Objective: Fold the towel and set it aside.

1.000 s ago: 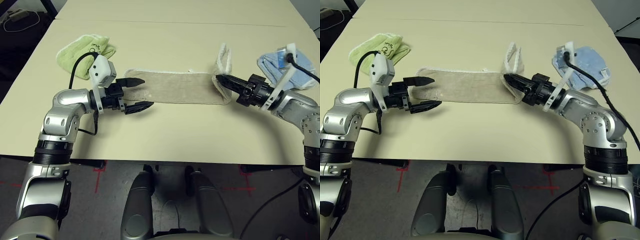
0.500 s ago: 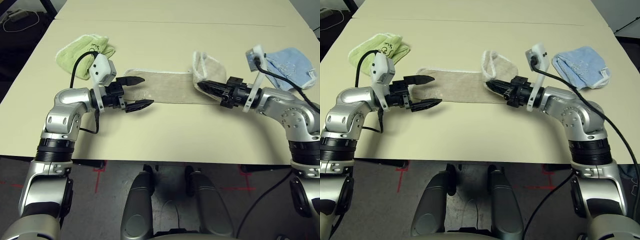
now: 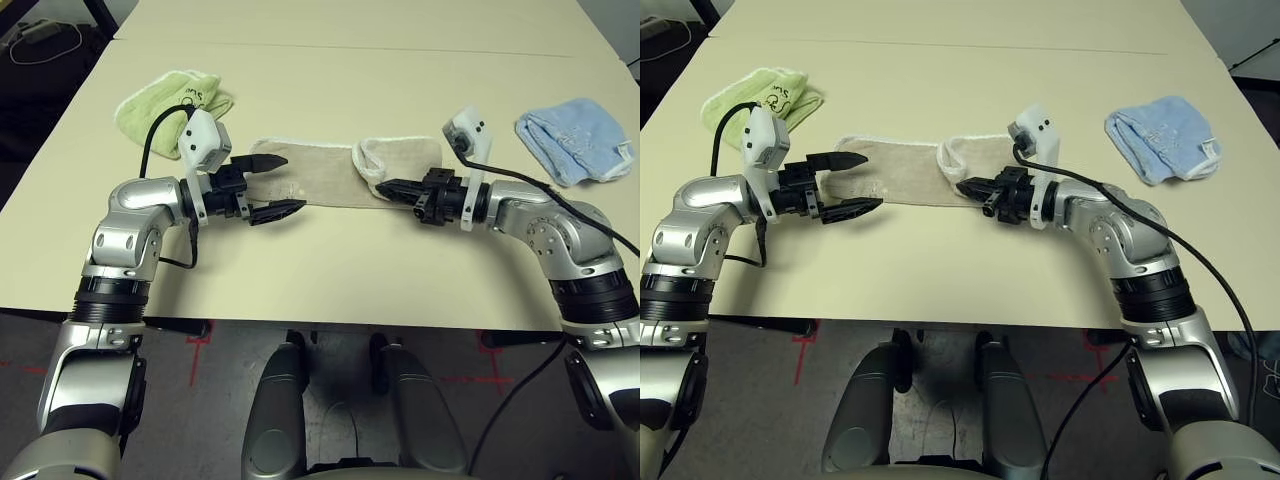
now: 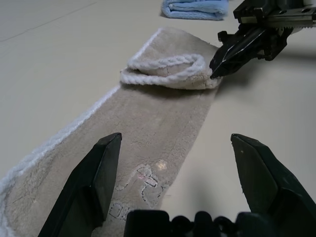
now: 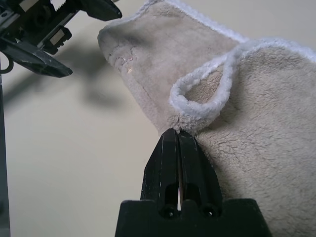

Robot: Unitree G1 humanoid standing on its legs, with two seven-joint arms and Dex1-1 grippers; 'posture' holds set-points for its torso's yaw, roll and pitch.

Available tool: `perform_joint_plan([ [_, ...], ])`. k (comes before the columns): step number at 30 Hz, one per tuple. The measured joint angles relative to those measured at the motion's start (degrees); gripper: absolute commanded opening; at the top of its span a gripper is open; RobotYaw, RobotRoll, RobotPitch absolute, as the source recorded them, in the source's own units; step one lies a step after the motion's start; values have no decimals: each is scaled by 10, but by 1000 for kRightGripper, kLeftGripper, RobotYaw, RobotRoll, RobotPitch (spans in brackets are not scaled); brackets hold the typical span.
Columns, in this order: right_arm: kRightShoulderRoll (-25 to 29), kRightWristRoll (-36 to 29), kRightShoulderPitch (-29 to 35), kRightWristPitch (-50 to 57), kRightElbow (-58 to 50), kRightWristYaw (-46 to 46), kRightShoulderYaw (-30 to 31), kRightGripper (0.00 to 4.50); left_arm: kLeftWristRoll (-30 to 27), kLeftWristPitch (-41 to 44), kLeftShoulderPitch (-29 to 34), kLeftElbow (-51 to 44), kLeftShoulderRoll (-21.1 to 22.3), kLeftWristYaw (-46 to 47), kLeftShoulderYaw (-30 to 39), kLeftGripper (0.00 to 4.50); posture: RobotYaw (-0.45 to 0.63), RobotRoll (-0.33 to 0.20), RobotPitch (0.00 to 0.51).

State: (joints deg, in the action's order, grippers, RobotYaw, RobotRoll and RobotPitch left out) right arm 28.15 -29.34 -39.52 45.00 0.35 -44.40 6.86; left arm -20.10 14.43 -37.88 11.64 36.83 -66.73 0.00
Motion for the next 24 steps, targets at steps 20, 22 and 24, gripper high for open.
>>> perform_joint_plan([
  [20, 65, 0, -45, -71, 67, -131, -69, 4491, 2, 10, 0, -10, -1, 12, -4, 4500, 4, 0, 210],
  [22, 77, 5, -43, -90, 88, -136, -79, 4491, 4, 18, 0, -10, -1, 23, -4, 4500, 4, 0, 211],
  [24, 84, 17, -35, -119, 107, -138, -85, 4491, 12, 26, 0, -10, -1, 35, -6, 4500, 2, 0, 212],
])
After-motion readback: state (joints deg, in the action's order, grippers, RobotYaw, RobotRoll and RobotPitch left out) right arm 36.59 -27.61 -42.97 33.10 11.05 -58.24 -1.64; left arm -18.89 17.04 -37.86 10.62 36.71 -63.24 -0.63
